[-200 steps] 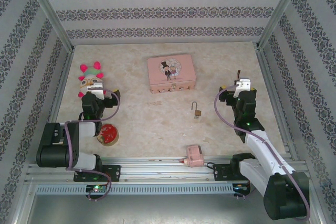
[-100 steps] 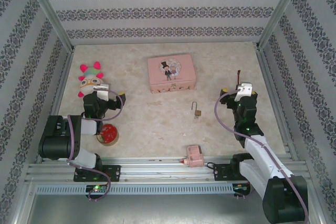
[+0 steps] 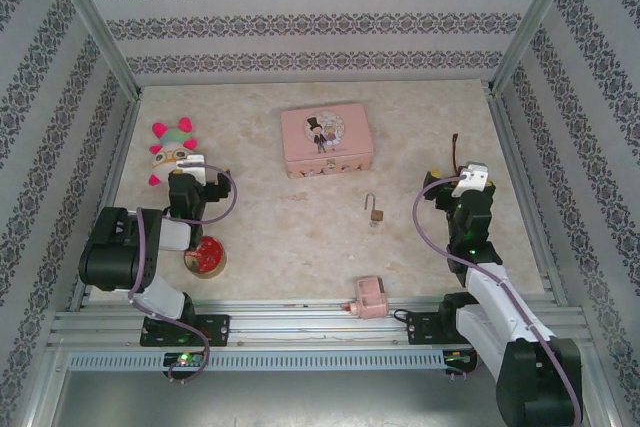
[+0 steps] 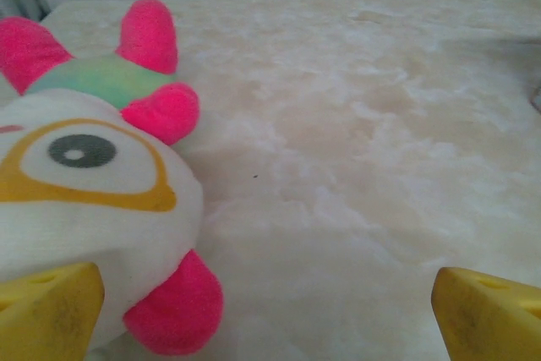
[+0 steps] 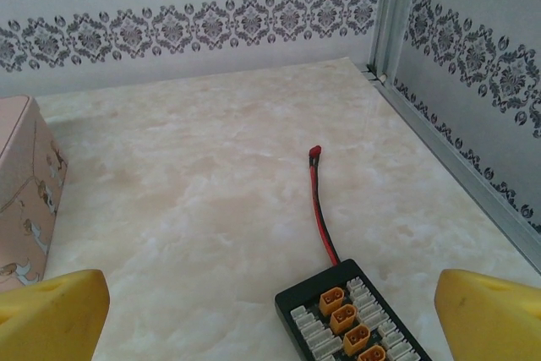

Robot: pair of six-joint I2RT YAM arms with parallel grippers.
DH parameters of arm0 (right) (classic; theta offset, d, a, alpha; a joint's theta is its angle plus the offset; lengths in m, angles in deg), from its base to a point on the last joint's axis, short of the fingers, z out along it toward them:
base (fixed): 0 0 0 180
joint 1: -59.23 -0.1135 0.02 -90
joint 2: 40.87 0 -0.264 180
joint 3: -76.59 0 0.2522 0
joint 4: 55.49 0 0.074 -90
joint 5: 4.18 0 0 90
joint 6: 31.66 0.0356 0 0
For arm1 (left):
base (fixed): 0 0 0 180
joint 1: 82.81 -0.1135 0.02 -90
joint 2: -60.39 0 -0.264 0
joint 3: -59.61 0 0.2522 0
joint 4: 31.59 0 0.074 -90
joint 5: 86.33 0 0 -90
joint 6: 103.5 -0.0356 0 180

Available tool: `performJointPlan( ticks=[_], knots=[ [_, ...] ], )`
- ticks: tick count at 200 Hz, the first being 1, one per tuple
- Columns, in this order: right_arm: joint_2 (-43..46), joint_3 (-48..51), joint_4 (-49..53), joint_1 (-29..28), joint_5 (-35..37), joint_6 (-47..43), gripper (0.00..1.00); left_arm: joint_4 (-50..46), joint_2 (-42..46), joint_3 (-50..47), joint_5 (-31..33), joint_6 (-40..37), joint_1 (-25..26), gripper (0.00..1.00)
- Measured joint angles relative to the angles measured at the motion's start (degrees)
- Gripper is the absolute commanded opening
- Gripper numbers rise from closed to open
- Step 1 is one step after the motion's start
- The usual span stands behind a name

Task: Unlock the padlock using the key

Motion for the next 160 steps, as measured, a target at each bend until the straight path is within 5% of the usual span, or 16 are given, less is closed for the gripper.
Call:
performJointPlan(
  ticks=[160],
  knots=[
    [-17.92, 0.85, -18.60, 1.07, -11.21, 0.96, 0.98, -0.24, -0.09, 0.22, -0.26, -0.55, 0.33, 0.99]
  ],
)
